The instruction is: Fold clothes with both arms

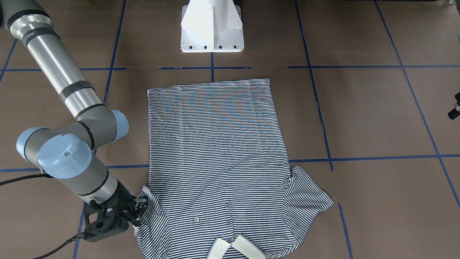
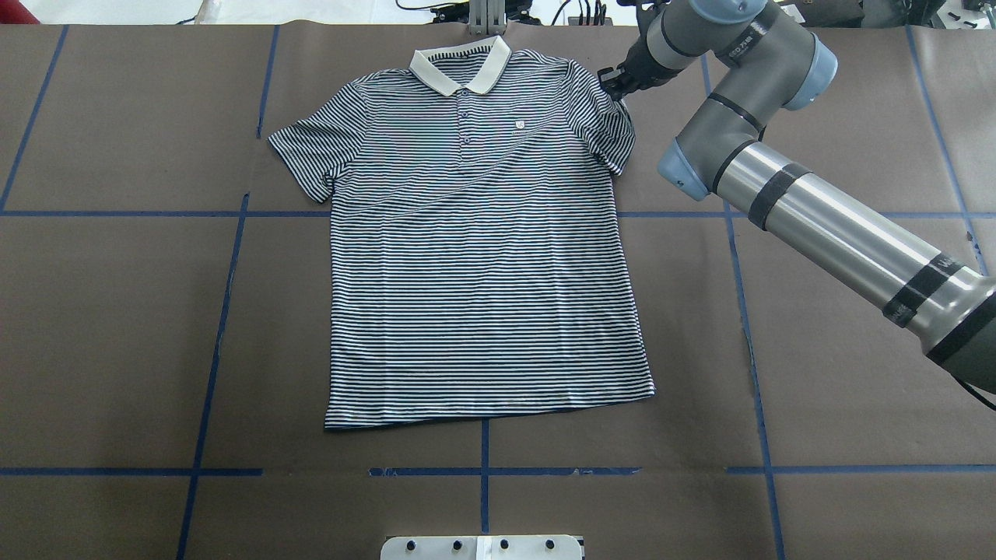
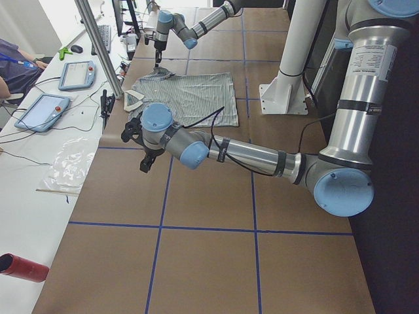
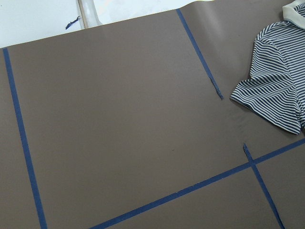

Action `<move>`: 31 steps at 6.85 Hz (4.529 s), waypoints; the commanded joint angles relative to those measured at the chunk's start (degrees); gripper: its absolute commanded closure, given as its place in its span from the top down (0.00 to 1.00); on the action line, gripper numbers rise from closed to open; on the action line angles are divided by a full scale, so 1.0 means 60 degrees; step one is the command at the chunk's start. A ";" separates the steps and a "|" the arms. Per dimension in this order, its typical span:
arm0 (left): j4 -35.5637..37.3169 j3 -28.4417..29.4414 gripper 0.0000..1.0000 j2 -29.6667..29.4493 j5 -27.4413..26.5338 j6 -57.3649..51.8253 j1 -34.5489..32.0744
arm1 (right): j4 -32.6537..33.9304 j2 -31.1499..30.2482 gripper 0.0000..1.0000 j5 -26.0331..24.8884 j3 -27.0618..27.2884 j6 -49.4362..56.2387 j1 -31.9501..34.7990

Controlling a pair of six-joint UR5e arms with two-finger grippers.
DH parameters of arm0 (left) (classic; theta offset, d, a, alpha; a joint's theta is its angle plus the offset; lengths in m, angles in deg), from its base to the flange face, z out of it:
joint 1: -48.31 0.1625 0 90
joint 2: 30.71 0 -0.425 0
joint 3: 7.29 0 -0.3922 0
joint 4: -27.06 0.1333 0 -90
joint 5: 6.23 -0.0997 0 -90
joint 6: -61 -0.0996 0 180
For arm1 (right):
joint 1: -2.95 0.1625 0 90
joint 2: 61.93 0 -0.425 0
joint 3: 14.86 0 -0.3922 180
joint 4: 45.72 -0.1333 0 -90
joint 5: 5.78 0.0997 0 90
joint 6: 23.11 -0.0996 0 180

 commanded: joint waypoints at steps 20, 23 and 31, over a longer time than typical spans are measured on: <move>-0.2505 0.4617 1.00 -0.4615 -0.7050 0.8557 0.5195 | 0.6201 -0.1765 1.00 0.2038 0.5303 0.0998 0.1347; -0.2899 0.5717 0.98 -0.4967 -0.8056 0.9026 0.5844 | 0.7414 -0.1808 1.00 0.2169 0.5698 0.2457 0.1362; -0.2873 0.5733 0.72 -0.4923 -0.7954 0.8587 0.5859 | 0.7433 -0.1882 1.00 0.2022 0.5935 0.2419 0.1172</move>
